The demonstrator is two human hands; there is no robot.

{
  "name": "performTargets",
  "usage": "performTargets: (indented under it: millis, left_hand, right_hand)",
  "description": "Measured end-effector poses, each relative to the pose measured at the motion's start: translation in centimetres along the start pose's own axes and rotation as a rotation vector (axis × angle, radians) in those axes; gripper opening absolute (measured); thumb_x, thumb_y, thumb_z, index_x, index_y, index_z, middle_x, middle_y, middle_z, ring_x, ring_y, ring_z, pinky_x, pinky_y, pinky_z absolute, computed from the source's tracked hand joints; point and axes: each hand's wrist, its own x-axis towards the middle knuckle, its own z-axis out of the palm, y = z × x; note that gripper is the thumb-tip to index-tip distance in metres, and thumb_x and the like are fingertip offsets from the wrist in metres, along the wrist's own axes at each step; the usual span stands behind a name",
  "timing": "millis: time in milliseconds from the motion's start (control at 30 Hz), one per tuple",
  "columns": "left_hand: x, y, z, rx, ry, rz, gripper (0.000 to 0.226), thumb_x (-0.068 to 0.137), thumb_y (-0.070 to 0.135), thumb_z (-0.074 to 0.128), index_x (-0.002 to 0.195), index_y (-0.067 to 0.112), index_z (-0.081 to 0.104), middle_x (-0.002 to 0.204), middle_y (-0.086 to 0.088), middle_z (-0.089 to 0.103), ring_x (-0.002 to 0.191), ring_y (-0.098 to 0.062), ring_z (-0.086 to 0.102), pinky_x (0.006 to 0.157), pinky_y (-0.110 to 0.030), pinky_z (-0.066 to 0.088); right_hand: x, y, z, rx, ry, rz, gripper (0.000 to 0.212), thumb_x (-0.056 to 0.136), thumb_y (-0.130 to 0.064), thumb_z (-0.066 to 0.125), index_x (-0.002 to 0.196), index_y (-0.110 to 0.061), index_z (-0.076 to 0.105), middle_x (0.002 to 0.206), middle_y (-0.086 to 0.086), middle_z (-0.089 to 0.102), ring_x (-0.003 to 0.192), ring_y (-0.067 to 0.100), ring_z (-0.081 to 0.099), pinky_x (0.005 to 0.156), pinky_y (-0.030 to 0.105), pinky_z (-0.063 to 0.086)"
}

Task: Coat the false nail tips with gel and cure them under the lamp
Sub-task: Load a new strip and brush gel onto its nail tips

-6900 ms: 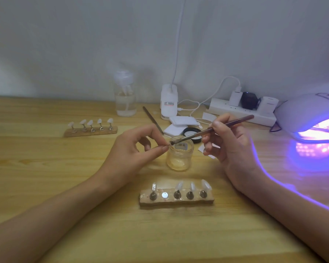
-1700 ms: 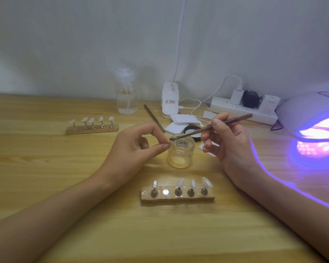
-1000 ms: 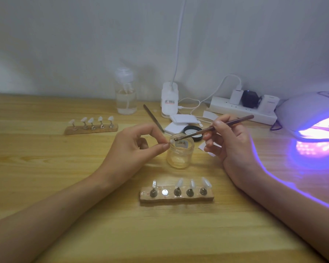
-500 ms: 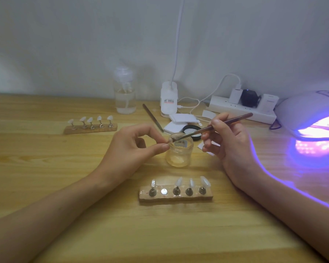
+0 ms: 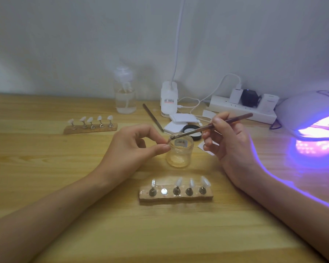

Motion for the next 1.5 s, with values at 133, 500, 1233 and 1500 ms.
performTargets:
  millis: [133,500,1233,1500]
  left_hand:
    - [0.03,0.08,-0.03,-0.015,-0.01,0.0,0.013,0.074,0.022,0.083,0.073,0.017,0.071,0.067,0.016,0.068,0.044,-0.002,0.035,0.045,-0.01,0.03]
    - [-0.02,0.25,0.09,-0.001,-0.006,0.007,0.012,0.075,0.018,0.082,0.074,0.014,0.07,0.053,0.022,0.058,0.04,-0.001,0.035,0.043,-0.006,0.027]
    - [0.04,-0.01,-0.08,-0.032,-0.022,0.013,0.012,0.074,0.022,0.082,0.073,0.017,0.071,0.081,0.0,0.073,0.046,-0.004,0.034,0.047,-0.015,0.032]
    - [0.19,-0.34,-0.12,-0.038,-0.027,0.026,0.012,0.075,0.024,0.082,0.074,0.021,0.07,0.084,-0.009,0.071,0.047,-0.007,0.033,0.048,-0.018,0.03]
  right_hand:
    - [0.06,0.18,-0.03,-0.048,0.06,0.043,0.019,0.101,-0.012,0.05,0.083,-0.015,0.054,0.063,0.002,0.062,0.053,0.01,0.057,0.05,0.022,0.05]
    - [-0.01,-0.02,0.01,-0.01,0.059,0.025,0.018,0.101,-0.014,0.052,0.083,-0.017,0.054,0.064,0.002,0.062,0.053,0.01,0.056,0.051,0.022,0.05]
    - [-0.08,-0.05,-0.05,-0.001,0.032,-0.02,0.019,0.101,-0.014,0.051,0.083,-0.016,0.054,0.064,0.002,0.063,0.053,0.01,0.057,0.05,0.022,0.05]
    - [-0.12,0.14,-0.11,-0.078,0.037,-0.002,0.018,0.1,-0.012,0.052,0.082,-0.014,0.054,0.063,0.003,0.063,0.052,0.011,0.057,0.05,0.023,0.05]
